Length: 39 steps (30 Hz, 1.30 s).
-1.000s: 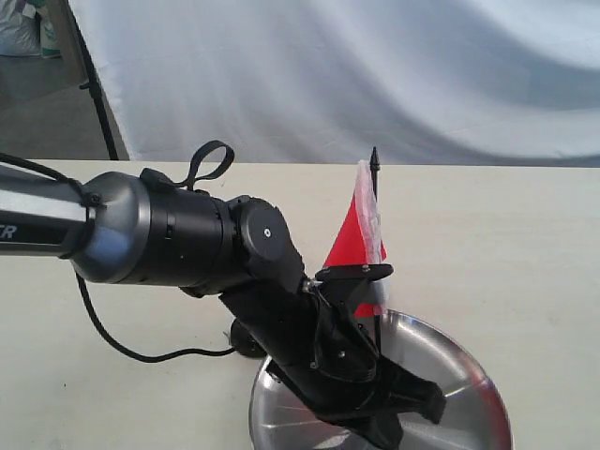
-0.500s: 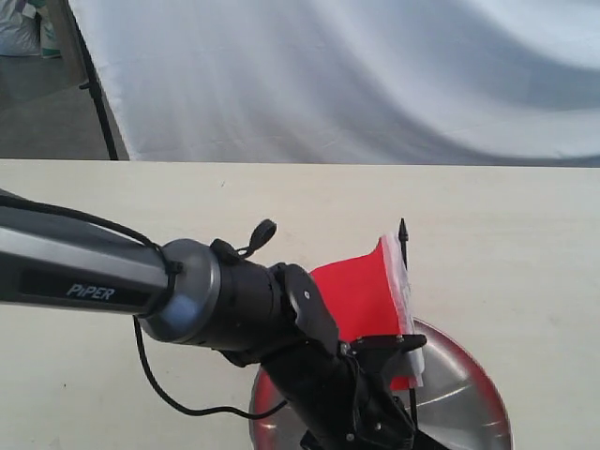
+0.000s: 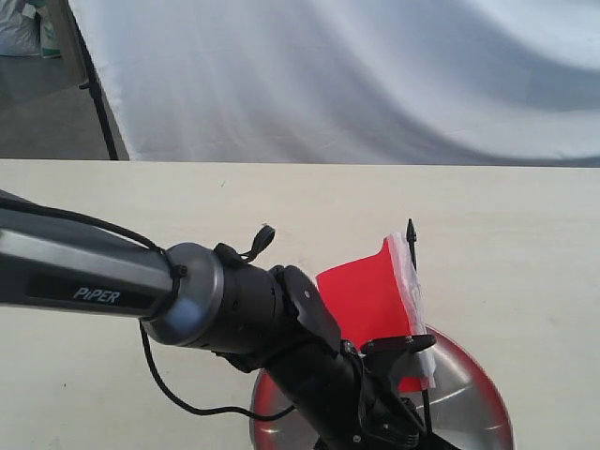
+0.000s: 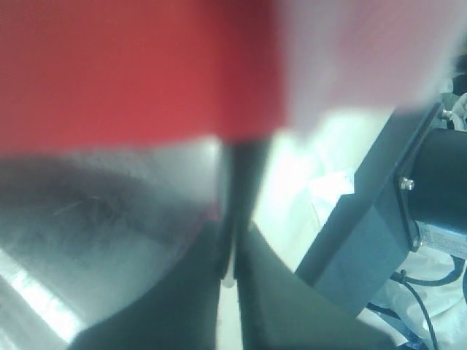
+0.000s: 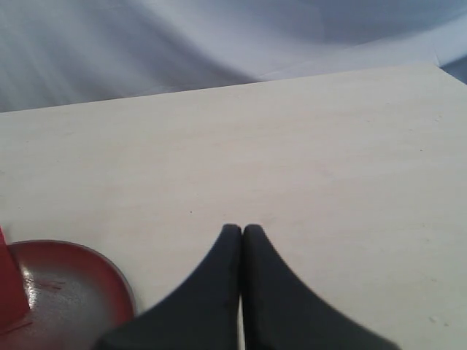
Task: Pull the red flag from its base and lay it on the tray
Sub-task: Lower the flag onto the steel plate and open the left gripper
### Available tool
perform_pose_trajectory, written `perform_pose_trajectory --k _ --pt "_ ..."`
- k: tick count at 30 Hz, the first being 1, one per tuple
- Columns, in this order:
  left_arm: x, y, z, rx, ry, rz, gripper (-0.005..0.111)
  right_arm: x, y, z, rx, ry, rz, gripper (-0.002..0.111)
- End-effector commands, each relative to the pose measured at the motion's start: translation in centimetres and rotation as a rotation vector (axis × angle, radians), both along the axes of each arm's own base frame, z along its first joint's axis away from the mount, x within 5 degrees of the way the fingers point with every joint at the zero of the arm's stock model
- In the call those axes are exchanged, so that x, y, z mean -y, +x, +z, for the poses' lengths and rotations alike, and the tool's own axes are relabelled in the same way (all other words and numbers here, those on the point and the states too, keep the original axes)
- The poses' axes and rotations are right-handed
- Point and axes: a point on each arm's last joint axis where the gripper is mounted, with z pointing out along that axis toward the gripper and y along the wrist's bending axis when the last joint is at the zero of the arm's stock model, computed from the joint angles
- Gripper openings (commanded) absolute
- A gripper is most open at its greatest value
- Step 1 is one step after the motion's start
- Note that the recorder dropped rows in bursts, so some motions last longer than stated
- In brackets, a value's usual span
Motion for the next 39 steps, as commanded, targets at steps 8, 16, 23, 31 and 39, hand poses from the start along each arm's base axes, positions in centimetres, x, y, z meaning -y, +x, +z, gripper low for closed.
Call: perform_pose_trajectory --k 8,16,23,31,39 --pt "0.1 -0.5 0.3 -0.004 -0.004 -0.047 0.0 0.0 0.0 0.2 0.012 -0.004 -0.002 0.0" --pt "-0.1 -0.5 0.1 0.029 0.018 -0.08 0.068 0.0 0.0 0.2 0.012 -0.004 -0.002 0.0" --pt "-0.9 -0.6 -0.6 0.104 0.097 -0.207 0.043 0.0 0.0 0.2 0.014 -0.004 -0.003 0.0" --pt "-3.2 -0.2 -0.3 0.207 0.35 -0.283 0.035 0.0 0.0 0.2 0.014 -0.004 -0.003 0.0" --pt "-4.0 0.5 4.9 0.427 0.324 -0.238 0.0 0.0 0.0 0.2 0.014 -0.004 -0.003 0.0"
